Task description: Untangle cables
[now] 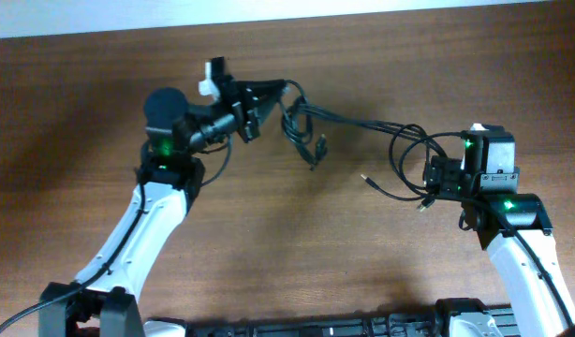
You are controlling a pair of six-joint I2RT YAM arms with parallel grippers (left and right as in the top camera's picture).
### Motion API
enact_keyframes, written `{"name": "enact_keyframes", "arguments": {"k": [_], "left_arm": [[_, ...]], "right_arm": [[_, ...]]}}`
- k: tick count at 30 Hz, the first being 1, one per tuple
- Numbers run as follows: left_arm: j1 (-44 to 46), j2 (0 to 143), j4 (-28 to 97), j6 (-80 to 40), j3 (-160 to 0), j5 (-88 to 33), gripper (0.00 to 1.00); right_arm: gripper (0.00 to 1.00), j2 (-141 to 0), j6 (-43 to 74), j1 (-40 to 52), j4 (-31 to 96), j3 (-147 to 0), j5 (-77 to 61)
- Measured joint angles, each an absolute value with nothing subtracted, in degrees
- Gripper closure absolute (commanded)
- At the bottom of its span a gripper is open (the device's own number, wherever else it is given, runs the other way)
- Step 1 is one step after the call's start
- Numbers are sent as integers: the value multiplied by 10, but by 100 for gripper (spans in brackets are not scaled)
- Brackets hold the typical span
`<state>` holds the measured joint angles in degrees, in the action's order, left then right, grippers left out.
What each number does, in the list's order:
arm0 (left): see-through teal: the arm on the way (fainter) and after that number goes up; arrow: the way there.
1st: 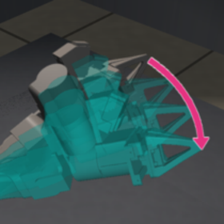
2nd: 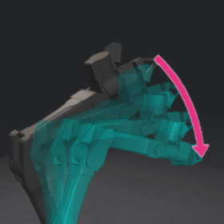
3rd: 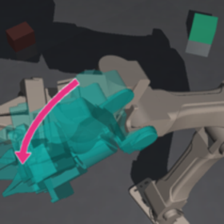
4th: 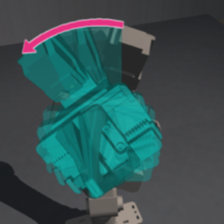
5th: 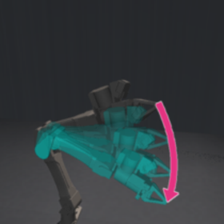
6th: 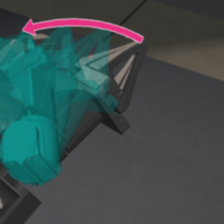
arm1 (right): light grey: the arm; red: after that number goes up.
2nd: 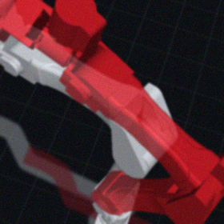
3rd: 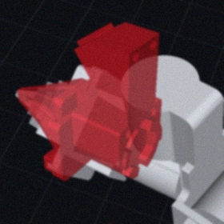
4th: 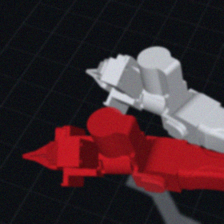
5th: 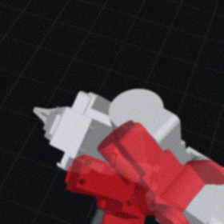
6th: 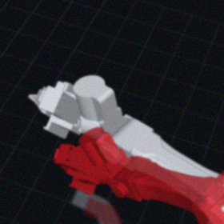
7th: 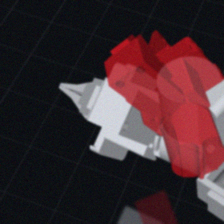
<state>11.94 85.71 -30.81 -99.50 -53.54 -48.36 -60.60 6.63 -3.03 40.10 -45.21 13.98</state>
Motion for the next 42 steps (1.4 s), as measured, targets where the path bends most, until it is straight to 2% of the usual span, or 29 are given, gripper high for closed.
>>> {"name": "enact_keyframes", "arguments": {"k": [8,13,22,34,38,42], "left_arm": [[34,857,-267,-938,-535,-483,100],[22,857,-263,-870,-535,-497,100],[21,857,-226,-714,-535,-535,100],[34,857,-225,-601,-535,-564,100],[34,857,-225,-591,-535,-575,100],[34,857,-228,-587,-535,-592,100]], "right_arm": [[1,-606,60,-30,398,-452,119],[1,-606,51,-30,382,-452,66],[2,-606,-99,-30,368,-452,-208],[1,-598,-178,-30,347,-452,-445],[1,-585,-167,-30,338,-452,-416],[1,-585,-74,-31,317,-452,-238]]}}
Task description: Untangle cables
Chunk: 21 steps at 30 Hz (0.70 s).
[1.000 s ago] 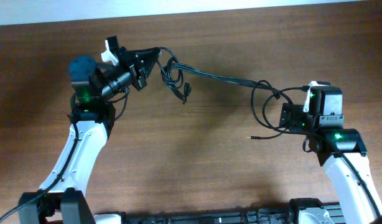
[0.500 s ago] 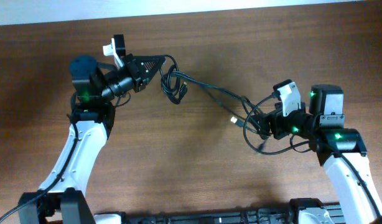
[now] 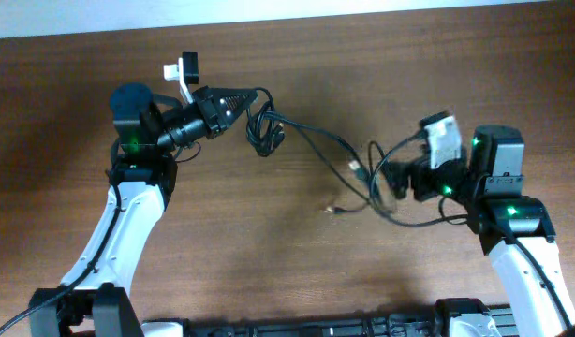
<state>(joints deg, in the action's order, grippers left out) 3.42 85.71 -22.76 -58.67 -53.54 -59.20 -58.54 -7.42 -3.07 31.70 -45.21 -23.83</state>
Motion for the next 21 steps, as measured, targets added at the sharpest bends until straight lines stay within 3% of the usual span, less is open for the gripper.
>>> {"name": "enact_keyframes", "arguments": {"k": [6,9,17,21], "left_arm": [[34,857,-230,-580,-535,-607,100],[36,857,-230,-567,-535,-616,100],[81,857,-244,-509,-535,-643,100],[94,857,-261,-500,-542,-689,100]], "right_arm": [[1,-585,44,-32,297,-452,16],[1,-585,66,-32,298,-452,35],[2,-585,-2,-33,283,-452,-235],[1,-575,-17,-33,347,-475,-310]]}}
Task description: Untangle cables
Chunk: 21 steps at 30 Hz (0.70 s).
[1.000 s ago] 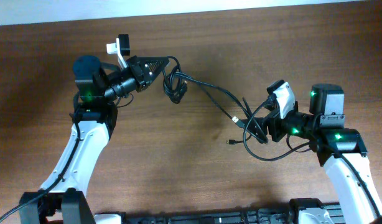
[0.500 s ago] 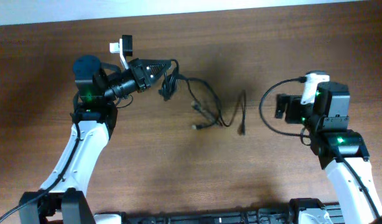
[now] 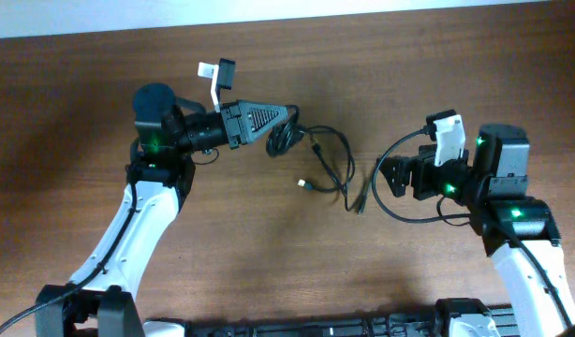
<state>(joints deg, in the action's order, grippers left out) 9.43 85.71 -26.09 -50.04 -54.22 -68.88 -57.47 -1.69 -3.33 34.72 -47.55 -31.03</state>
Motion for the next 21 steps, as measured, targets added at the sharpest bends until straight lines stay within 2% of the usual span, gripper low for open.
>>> {"name": "enact_keyframes", "arguments": {"k": [3,6,9,13,16,18,21], "left_arm": [[99,857,-261,-498,-572,-720,100],[119,851,-231,-498,-593,-696,100],[143,834,-142,-504,-597,-573,100],[163,823,-39,-502,-598,-346,100],[170,822,16,-463,-599,-268,100],[173,822,52,-418,-599,-256,100],[173,822,145,-319,-627,-300,100]], "right_arm": [[1,-568,-20,-33,414,-545,-331],[1,-562,-20,-33,449,-590,-339],[1,-559,-20,-33,464,-606,-345],[1,-559,-20,-33,474,-606,-347],[1,-559,-20,-33,474,-606,-346],[1,-559,-19,-33,472,-606,-346],[1,-559,-18,-33,472,-606,-358]]}}
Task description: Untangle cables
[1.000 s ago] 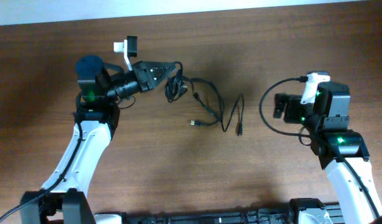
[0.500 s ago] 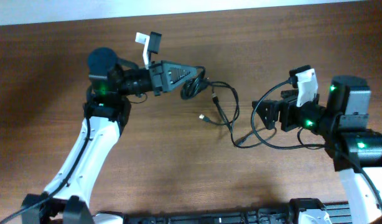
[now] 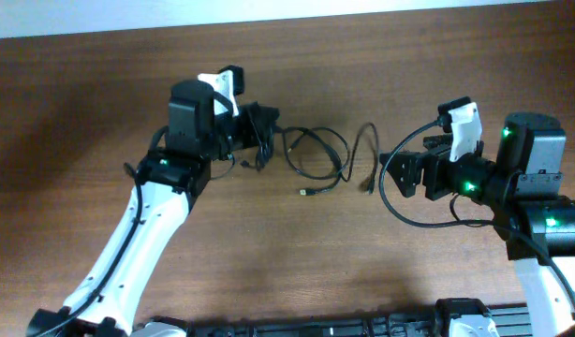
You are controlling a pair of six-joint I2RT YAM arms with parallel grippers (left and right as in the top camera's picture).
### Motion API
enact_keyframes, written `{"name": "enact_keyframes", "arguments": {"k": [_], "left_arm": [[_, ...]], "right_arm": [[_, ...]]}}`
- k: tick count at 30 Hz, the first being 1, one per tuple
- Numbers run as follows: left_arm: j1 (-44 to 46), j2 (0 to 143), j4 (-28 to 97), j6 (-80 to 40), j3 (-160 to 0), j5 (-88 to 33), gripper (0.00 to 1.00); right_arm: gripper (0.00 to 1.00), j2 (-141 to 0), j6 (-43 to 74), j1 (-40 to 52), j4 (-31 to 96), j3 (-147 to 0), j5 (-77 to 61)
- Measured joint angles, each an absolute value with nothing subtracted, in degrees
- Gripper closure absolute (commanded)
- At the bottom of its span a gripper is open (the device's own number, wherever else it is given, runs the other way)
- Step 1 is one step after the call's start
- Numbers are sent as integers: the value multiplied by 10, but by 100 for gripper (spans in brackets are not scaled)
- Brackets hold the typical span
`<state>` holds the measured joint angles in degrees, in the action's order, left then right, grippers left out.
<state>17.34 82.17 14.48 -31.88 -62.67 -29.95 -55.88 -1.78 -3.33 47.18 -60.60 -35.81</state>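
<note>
Two thin black cables lie on the brown table (image 3: 81, 112). My left gripper (image 3: 260, 131) is shut on a bunched end of the left cable (image 3: 317, 155), which curls into a loop and ends in a small plug (image 3: 306, 192). From the other side, my right gripper (image 3: 398, 171) is shut on the right cable (image 3: 364, 150). That cable arches up to the gripper's left, drops to a plug (image 3: 367, 188), and runs in a wide loop (image 3: 414, 222) under the right arm. A narrow gap shows between the two cables.
A pale wall strip (image 3: 287, 9) borders the table's far edge. The dark base of the rig (image 3: 316, 328) runs along the near edge. Both white arms reach in from the front corners.
My left gripper has drawn back to the left and lower, its wrist turned. The left cable now lies spread in a loop. The right gripper shifted slightly right, and its cable end now arches up.
First the tangled cables stretched between both grippers, far apart. Then the left gripper stood further left and the right one nearer the middle, with slack cable between. Later the left had come back toward the centre, strands dangling. Now the cables lie side by side with a gap.
</note>
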Motion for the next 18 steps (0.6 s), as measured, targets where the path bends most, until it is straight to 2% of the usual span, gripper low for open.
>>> {"name": "enact_keyframes", "arguments": {"k": [6,14,18], "left_arm": [[187,816,520,-88,-880,-363,100],[257,809,566,63,-944,-379,100],[301,810,576,130,-944,-403,100]], "right_arm": [[1,-559,-81,-33,483,-606,-450],[1,-559,-231,27,474,-606,-541],[1,-562,-256,41,429,-606,-548]]}}
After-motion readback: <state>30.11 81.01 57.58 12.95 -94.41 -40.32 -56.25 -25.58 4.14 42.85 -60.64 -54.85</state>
